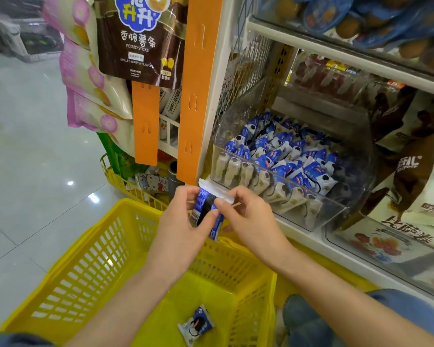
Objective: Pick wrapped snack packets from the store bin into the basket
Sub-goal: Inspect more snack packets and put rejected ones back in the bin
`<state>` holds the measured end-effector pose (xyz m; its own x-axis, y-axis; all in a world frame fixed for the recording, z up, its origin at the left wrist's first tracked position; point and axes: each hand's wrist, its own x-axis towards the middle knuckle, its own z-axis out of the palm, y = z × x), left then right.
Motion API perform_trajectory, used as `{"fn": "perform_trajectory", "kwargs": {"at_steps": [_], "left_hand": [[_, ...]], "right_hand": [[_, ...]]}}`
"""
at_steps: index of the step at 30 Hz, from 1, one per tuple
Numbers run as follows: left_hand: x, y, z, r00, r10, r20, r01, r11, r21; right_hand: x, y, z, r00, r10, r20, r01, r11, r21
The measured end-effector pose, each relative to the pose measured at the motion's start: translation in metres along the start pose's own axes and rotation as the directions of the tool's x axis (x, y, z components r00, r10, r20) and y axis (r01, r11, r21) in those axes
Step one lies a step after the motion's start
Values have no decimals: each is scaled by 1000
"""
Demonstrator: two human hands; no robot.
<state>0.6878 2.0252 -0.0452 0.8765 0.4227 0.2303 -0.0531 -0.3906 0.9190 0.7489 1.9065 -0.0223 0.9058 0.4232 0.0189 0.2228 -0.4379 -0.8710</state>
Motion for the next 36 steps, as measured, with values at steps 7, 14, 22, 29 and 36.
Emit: {"fn": "perform_trajectory", "kwargs": {"at_steps": [7,14,22,29,36], "left_hand": [[2,-10,-1,993,-11,121,8,1000,26],[-2,-6,-5,993,64,104,-92,954,284],[-1,0,-9,992,97,76,-120,903,412],[3,-3,-11,999,37,28,-43,963,267],[5,-2,-5,1000,12,6,-13,985,171]], "right_hand": [[-3,2,-2,981,-194,19,193,947,-257],[-8,-3,-2,933,-341,113,355,827,-437],[-2,-5,5,967,20,255,-10,999,-41],[0,-8,2,953,-14,304,16,1000,-3],[2,-7,-2,969,-20,248,29,999,-32]]}}
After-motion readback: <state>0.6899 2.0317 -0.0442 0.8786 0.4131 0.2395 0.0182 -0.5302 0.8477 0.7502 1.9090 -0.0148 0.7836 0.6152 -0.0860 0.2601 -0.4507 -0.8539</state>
